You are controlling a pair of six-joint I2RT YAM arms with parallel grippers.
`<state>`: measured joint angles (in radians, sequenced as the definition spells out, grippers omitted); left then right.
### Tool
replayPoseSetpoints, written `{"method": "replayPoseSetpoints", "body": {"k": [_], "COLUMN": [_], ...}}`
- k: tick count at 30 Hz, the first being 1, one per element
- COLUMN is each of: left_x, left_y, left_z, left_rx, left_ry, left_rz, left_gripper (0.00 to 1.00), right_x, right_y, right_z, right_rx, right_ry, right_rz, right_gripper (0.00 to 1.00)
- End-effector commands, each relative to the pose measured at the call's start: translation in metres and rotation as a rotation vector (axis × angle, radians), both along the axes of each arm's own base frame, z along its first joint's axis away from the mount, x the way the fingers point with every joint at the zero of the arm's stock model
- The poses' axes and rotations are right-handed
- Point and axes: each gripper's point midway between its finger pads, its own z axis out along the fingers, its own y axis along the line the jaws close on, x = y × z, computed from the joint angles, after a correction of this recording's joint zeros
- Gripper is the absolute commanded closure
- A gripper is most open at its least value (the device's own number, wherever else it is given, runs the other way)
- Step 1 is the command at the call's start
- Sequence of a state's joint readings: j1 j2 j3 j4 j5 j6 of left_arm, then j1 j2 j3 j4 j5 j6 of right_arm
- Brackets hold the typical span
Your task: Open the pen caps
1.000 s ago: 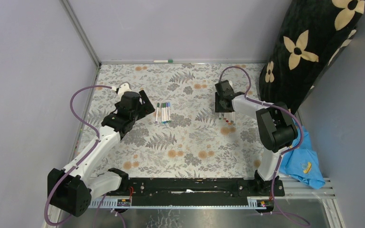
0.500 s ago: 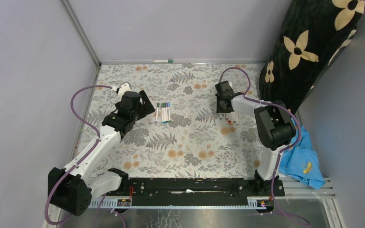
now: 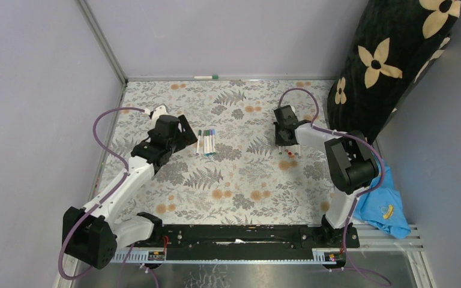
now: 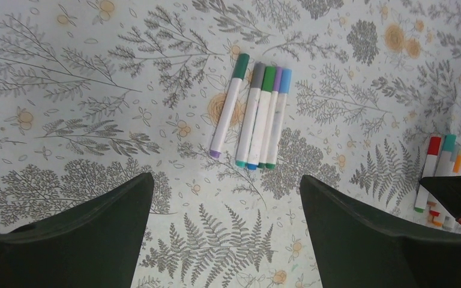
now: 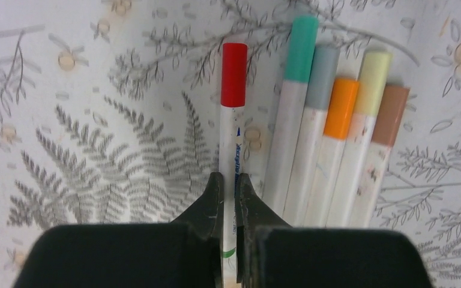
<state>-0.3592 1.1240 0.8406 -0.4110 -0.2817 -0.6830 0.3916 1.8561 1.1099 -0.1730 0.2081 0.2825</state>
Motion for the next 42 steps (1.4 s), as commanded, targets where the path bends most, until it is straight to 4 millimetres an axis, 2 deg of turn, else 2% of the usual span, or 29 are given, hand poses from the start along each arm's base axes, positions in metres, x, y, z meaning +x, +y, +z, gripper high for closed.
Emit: {"method": "replayPoseSetpoints", "body": {"k": [1, 5, 11, 16, 19, 23, 25, 27, 32, 38, 42], "left_x": [0.015, 0.024, 0.032, 0.042, 0.044, 0.046, 0.046, 0.044, 0.044, 0.05, 0.053], "left_y": [-0.024, -0.056, -0.114, -0.144, -0.159, -0.174, -0.181, -0.185, -0.191, -0.195, -0.198], "left_z": [0.014, 0.016, 0.011, 0.013, 0.014, 0.014, 0.013, 0.009, 0.002, 0.001, 0.002], "left_rx": [-0.085, -0.177, -0.385, -0.522, -0.565, -0.608, -0.634, -0.651, -0.673, -0.708, -0.734], "left_ry": [-0.031, -0.007, 0.067, 0.082, 0.1, 0.12, 0.129, 0.151, 0.191, 0.193, 0.198], "left_rz": [-0.064, -0.175, -0.377, -0.446, -0.473, -0.491, -0.497, -0.491, -0.482, -0.461, -0.457], "left_gripper": [0.01, 0.02, 0.01, 0.02, 0.03, 0.07, 0.14, 0.19, 0.24, 0.34, 0.46], "right_x": [-0.013, -0.023, -0.044, -0.064, -0.074, -0.081, -0.083, -0.086, -0.087, -0.086, -0.085], "right_y": [0.013, 0.036, 0.061, 0.086, 0.101, 0.122, 0.133, 0.143, 0.164, 0.18, 0.183], "right_z": [0.033, 0.064, 0.102, 0.122, 0.128, 0.133, 0.134, 0.134, 0.142, 0.143, 0.141], "right_rx": [0.084, 0.175, 0.275, 0.346, 0.367, 0.399, 0.408, 0.413, 0.433, 0.436, 0.433], "right_ry": [-0.03, -0.066, -0.088, -0.092, -0.09, -0.096, -0.096, -0.093, -0.109, -0.103, -0.105], "right_rz": [0.102, 0.215, 0.332, 0.419, 0.458, 0.488, 0.504, 0.521, 0.541, 0.555, 0.554], "right_gripper": [1.0, 1.0, 1.0, 1.0, 1.0, 1.0, 1.0, 1.0, 1.0, 1.0, 1.0]}}
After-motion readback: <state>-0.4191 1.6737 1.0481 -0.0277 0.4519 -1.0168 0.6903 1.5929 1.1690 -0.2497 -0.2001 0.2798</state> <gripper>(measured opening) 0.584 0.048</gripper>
